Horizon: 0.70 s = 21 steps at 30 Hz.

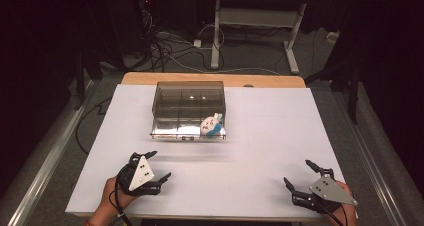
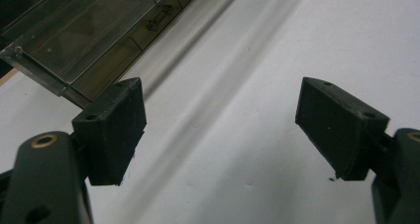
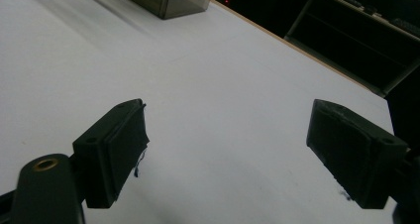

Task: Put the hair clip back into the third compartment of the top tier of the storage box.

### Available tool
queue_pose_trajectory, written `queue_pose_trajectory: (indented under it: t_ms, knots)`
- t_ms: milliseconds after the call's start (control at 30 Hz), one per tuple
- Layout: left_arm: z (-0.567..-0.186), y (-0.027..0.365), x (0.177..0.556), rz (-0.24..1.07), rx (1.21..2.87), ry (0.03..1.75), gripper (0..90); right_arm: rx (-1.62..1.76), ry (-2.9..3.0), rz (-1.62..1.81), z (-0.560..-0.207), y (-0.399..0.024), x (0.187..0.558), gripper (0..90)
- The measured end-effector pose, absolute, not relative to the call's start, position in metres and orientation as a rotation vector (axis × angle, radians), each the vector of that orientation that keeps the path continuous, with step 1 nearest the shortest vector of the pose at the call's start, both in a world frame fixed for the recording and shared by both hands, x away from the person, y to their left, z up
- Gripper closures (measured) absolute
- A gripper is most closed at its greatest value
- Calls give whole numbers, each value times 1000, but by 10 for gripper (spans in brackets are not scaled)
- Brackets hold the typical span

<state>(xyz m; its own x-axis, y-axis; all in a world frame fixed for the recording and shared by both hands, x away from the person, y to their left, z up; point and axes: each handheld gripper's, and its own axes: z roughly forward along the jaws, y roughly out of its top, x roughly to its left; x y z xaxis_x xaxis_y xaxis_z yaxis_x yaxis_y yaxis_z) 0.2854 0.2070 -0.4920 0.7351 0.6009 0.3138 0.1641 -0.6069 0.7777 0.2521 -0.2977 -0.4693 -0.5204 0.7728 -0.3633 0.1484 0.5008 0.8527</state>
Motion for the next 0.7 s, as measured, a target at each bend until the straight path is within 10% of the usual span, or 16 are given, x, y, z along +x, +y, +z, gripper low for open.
queue_pose_trajectory:
  t_ms: [700]
  knots:
    - [-493,202,290,723,2182,581,190,704,2024,960,-476,-286,249,160]
